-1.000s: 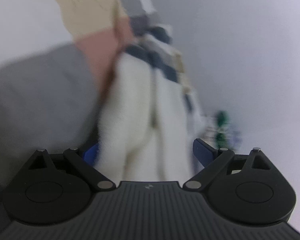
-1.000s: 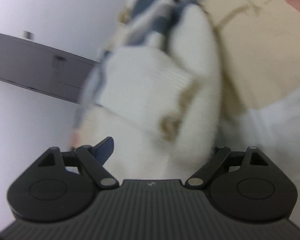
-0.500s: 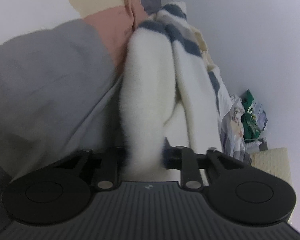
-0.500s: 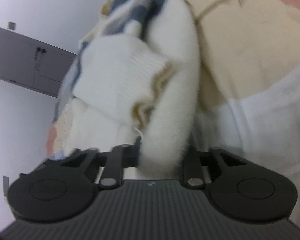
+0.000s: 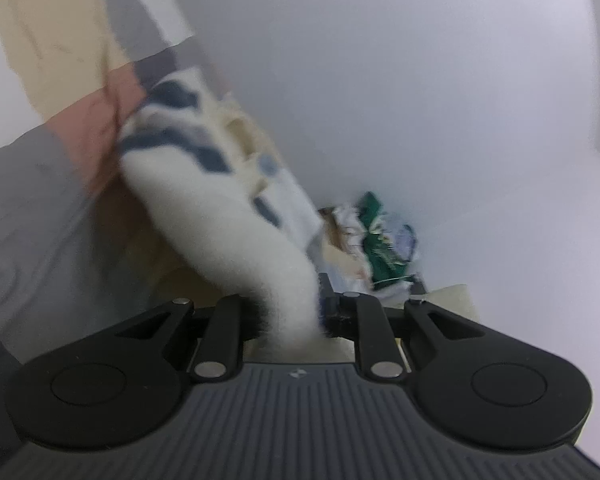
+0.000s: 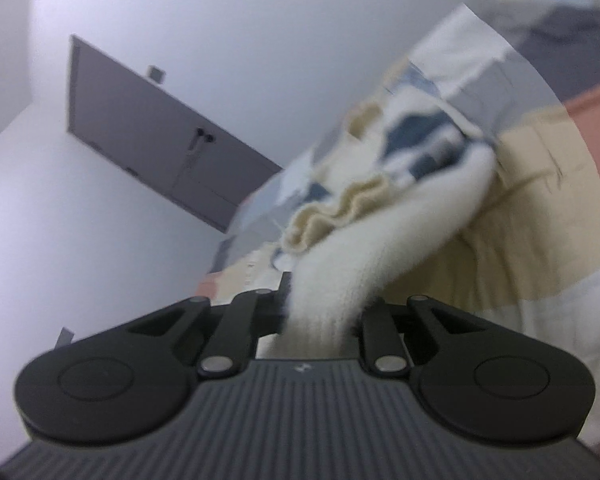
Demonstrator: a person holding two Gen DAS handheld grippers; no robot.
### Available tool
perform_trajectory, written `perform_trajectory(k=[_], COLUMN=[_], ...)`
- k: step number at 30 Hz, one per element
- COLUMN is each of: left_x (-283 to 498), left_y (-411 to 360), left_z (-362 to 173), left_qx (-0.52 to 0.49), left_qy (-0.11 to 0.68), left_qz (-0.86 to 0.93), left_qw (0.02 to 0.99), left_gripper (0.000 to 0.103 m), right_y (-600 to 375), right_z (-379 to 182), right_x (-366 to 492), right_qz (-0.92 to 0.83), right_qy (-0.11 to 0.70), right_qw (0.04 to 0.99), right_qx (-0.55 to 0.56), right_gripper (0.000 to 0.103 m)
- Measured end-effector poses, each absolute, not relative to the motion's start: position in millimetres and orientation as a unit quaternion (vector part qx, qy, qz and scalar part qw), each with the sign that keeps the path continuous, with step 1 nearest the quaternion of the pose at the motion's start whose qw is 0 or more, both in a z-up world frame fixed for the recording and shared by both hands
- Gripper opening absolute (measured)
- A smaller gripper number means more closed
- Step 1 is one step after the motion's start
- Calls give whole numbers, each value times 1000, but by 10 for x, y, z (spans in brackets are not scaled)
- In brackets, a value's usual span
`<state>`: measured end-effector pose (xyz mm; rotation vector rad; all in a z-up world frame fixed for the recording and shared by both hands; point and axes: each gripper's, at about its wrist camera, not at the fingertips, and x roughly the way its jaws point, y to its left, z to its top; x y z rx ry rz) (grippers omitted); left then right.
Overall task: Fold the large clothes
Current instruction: 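Lift the held sweater edge with both tools and fold it over the body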
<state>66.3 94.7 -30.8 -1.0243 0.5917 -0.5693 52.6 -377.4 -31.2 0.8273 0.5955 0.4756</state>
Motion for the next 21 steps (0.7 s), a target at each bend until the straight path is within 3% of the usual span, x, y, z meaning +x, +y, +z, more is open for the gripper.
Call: perform_trajectory(k=[14,21], left_x=[-533,-697], left_y=[918,793], left_z=[753,1043], left_qx=[-435,-417], left_qy=[197,156], left_qz=[-325,-312], left_qw=[816,839], left_gripper=[20,21], right_y=[-3974,-4037], right_z=[657,940], right_x=[-328,-219], right_qz=[287,272], right_qy=[189,167], right_qw=[861,871], right_qx=[375,375], right_gripper=[16,17])
